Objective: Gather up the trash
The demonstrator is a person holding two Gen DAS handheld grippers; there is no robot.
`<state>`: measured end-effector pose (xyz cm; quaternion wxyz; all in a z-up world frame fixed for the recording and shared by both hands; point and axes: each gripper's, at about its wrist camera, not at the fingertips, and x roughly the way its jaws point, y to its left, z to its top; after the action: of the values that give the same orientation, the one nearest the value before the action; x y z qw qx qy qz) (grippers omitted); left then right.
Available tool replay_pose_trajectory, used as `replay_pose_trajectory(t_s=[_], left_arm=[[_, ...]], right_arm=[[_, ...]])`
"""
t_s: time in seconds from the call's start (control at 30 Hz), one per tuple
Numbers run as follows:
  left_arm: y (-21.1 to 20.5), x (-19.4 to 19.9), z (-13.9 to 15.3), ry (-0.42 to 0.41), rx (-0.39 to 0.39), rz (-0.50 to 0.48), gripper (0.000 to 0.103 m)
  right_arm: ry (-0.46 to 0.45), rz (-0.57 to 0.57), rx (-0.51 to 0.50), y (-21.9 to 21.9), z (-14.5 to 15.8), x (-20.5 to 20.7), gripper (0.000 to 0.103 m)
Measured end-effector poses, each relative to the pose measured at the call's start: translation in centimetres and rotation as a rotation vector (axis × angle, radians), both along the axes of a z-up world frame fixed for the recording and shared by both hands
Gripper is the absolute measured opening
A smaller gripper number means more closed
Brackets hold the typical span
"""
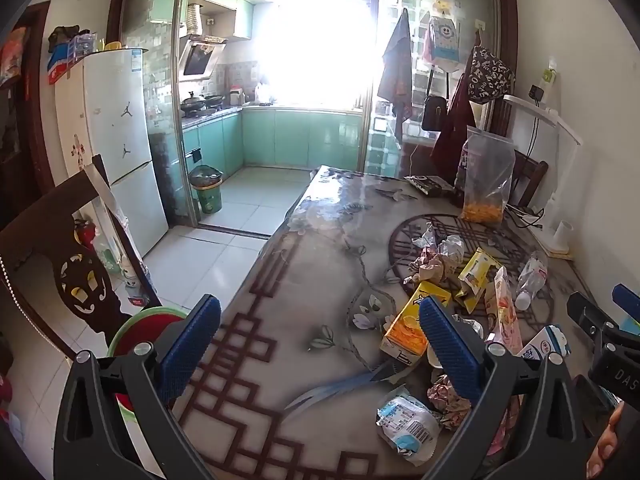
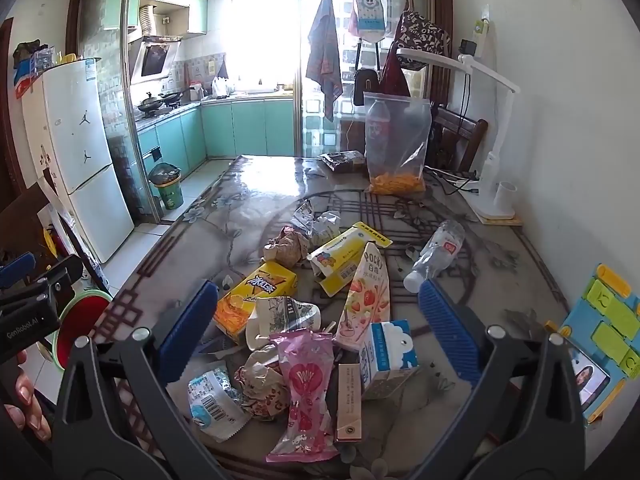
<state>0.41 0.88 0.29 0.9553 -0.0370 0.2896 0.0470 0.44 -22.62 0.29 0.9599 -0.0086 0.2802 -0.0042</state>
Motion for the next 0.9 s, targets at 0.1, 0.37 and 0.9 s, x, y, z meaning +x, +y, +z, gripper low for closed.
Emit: replay_pose_trajectory(t_s=[0.1,0.37,0.9], left_arm=[[0.13,0.17,0.06,0.005,0.001,0.002,0.095],[0.04,0.19,0.05,0.001,0.011,-0.008,0.095],[-0.22,0.10,-0.07,0.001,0.024,-0.002,0.095]], right_arm=[[0.003,0.002,-0.005,0.07,0.04,0.09,0.099],[0.016,-0.005,-0.012,0.04,-0.18,0.30,0.099],[0.025,-0.013,-0.015,-0.06,-0.28,0.55,0.099]])
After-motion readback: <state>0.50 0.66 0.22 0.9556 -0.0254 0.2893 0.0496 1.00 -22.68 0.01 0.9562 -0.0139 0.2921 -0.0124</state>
